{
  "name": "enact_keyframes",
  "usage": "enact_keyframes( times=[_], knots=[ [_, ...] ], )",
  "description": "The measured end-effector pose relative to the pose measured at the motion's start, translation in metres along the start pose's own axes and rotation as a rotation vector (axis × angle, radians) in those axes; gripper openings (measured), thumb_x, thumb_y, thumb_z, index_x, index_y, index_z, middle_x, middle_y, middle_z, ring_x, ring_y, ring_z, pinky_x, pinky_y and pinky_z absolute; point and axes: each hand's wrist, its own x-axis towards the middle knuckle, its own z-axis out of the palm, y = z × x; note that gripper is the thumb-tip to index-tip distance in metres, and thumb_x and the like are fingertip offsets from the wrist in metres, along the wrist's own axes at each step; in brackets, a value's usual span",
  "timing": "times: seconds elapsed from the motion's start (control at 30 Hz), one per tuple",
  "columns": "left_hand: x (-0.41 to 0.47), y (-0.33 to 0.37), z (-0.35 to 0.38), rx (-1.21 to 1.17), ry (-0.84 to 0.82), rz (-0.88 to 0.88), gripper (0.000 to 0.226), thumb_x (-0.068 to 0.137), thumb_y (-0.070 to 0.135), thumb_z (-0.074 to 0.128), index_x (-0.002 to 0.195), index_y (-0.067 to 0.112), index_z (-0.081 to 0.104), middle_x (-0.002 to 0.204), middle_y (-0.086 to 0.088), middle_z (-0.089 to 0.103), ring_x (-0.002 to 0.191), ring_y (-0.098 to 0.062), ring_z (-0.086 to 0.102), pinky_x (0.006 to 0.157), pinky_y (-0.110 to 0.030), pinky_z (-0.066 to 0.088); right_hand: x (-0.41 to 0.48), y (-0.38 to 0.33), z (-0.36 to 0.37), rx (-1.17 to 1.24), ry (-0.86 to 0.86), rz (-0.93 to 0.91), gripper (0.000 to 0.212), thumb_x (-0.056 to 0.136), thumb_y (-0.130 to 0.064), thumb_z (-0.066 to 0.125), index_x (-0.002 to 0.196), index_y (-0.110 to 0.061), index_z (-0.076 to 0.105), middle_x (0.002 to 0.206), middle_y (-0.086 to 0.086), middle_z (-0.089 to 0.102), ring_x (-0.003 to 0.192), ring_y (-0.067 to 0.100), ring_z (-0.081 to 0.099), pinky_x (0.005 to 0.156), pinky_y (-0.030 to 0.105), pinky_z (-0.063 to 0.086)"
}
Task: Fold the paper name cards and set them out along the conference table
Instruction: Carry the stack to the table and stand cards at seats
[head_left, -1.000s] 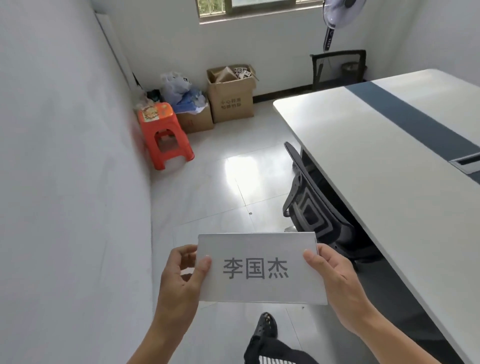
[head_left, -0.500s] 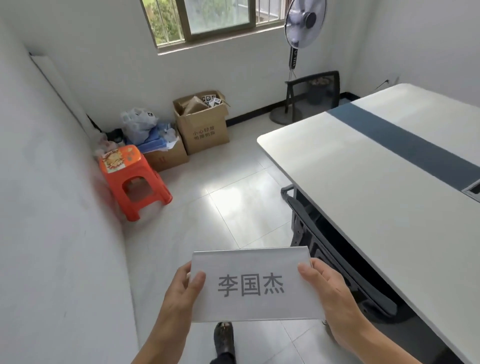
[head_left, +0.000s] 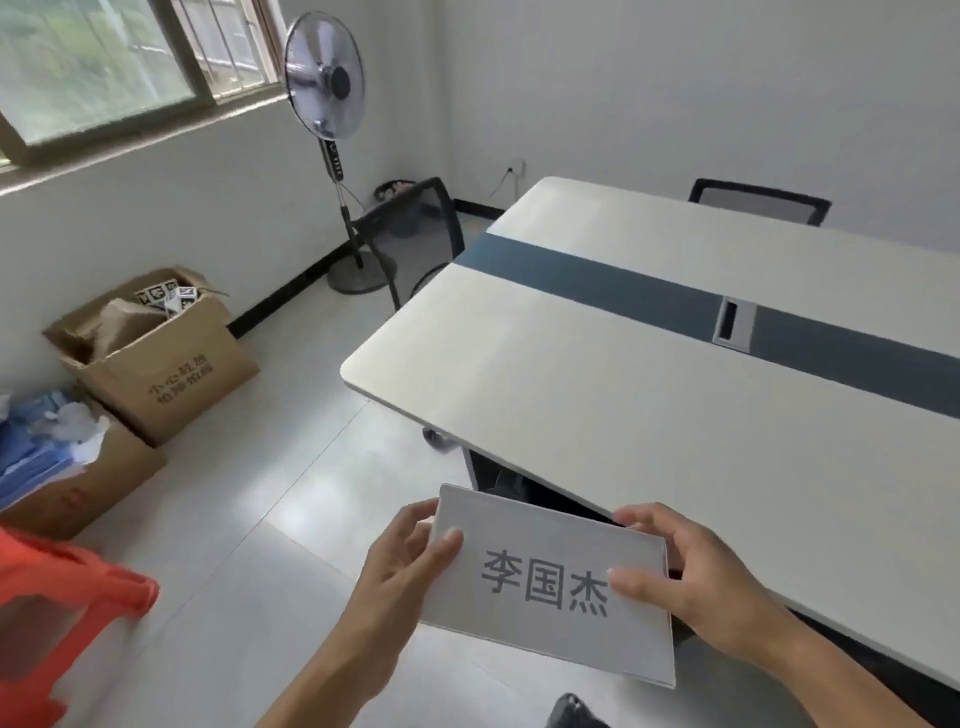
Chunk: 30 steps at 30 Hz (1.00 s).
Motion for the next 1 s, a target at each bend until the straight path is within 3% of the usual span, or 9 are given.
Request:
enact_keyframes(
  times=[0.07, 0.17, 0.33, 0.43, 0.53, 0.6, 0.77, 0.9, 1.0],
  knots=[
    [0.032, 0.006, 0.015, 0.025, -0.082, -0.008, 0.036, 0.080, 0.031, 0.066, 0.113, 0.017, 0.061, 0.099, -0.010, 0.074, 0.081, -0.021, 0.071, 0.062, -0.023, 0.052, 0.015, -0.004, -0.021, -0.190, 0.008, 0.006, 0.050, 0.063, -0.055, 0.078, 0.108, -0.043, 0.060, 0.106, -0.017, 0.069, 0.090, 0.004, 0.069, 0.080, 0.029, 0.056],
    [0.082, 0.013, 0.041, 0.071, -0.185, -0.028, 0.034, 0.079, 0.031, 0.064, 0.109, 0.016, 0.062, 0.104, -0.011, 0.072, 0.087, -0.025, 0.070, 0.066, -0.026, 0.052, 0.046, -0.008, -0.055, -0.363, -0.057, 0.049, 0.044, 0.063, -0.060, 0.074, 0.102, -0.044, 0.062, 0.100, -0.023, 0.071, 0.089, 0.000, 0.067, 0.082, 0.030, 0.055],
    [0.169, 0.026, 0.088, 0.138, -0.265, -0.078, 0.031, 0.075, 0.021, 0.064, 0.103, 0.008, 0.057, 0.096, -0.008, 0.071, 0.077, -0.021, 0.067, 0.059, -0.030, 0.051, 0.115, 0.007, -0.112, -0.229, -0.255, 0.135, 0.034, 0.070, -0.045, 0.079, 0.099, -0.031, 0.066, 0.100, -0.012, 0.074, 0.091, 0.007, 0.070, 0.087, 0.041, 0.055],
    [0.222, 0.033, 0.119, 0.185, -0.301, -0.088, 0.033, 0.073, 0.020, 0.063, 0.101, 0.005, 0.055, 0.090, -0.007, 0.071, 0.071, -0.018, 0.067, 0.058, -0.028, 0.051, 0.154, 0.026, -0.144, -0.193, -0.279, 0.154, 0.034, 0.072, -0.041, 0.079, 0.096, -0.019, 0.069, 0.099, -0.003, 0.075, 0.092, 0.014, 0.071, 0.088, 0.047, 0.054],
    [0.277, 0.027, 0.145, 0.259, -0.250, -0.047, 0.030, 0.081, 0.025, 0.066, 0.105, 0.008, 0.060, 0.094, -0.001, 0.071, 0.081, -0.009, 0.068, 0.064, -0.014, 0.050, 0.190, 0.042, -0.180, -0.241, -0.194, 0.175, 0.033, 0.070, -0.045, 0.079, 0.094, -0.025, 0.070, 0.094, -0.004, 0.074, 0.087, 0.014, 0.070, 0.083, 0.043, 0.055],
    [0.319, 0.009, 0.155, 0.359, -0.139, -0.030, 0.027, 0.087, 0.032, 0.063, 0.105, 0.012, 0.062, 0.100, 0.002, 0.069, 0.094, -0.010, 0.065, 0.071, -0.011, 0.046, 0.213, 0.054, -0.208, -0.376, -0.080, 0.210, 0.032, 0.071, -0.050, 0.076, 0.096, -0.032, 0.069, 0.090, -0.008, 0.072, 0.085, 0.014, 0.067, 0.078, 0.038, 0.054],
    [0.421, -0.064, 0.173, 1.005, -0.042, 0.028, 0.044, 0.091, 0.040, 0.054, 0.126, 0.014, 0.052, 0.131, -0.006, 0.052, 0.121, -0.024, 0.049, 0.097, -0.035, 0.039, 0.281, 0.095, -0.267, -0.709, 0.281, 0.264, 0.044, 0.079, -0.053, 0.066, 0.121, -0.039, 0.060, 0.109, -0.006, 0.071, 0.095, 0.023, 0.062, 0.074, 0.031, 0.044],
    [0.470, -0.114, 0.187, 1.410, -0.122, 0.071, 0.058, 0.094, 0.046, 0.039, 0.145, 0.018, 0.031, 0.157, -0.011, 0.022, 0.145, -0.029, 0.018, 0.114, -0.042, 0.018, 0.335, 0.137, -0.297, -0.812, 0.344, 0.321, 0.049, 0.083, -0.050, 0.063, 0.129, -0.034, 0.055, 0.124, -0.002, 0.066, 0.110, 0.028, 0.060, 0.087, 0.035, 0.045],
    [0.480, -0.156, 0.188, 1.557, -0.190, 0.074, 0.065, 0.096, 0.050, 0.023, 0.152, 0.019, 0.015, 0.162, -0.016, 0.004, 0.148, -0.034, -0.002, 0.117, -0.050, 0.001, 0.369, 0.161, -0.308, -0.840, 0.339, 0.339, 0.051, 0.084, -0.049, 0.063, 0.131, -0.032, 0.054, 0.127, -0.001, 0.064, 0.112, 0.028, 0.059, 0.089, 0.035, 0.043]
  ],
)
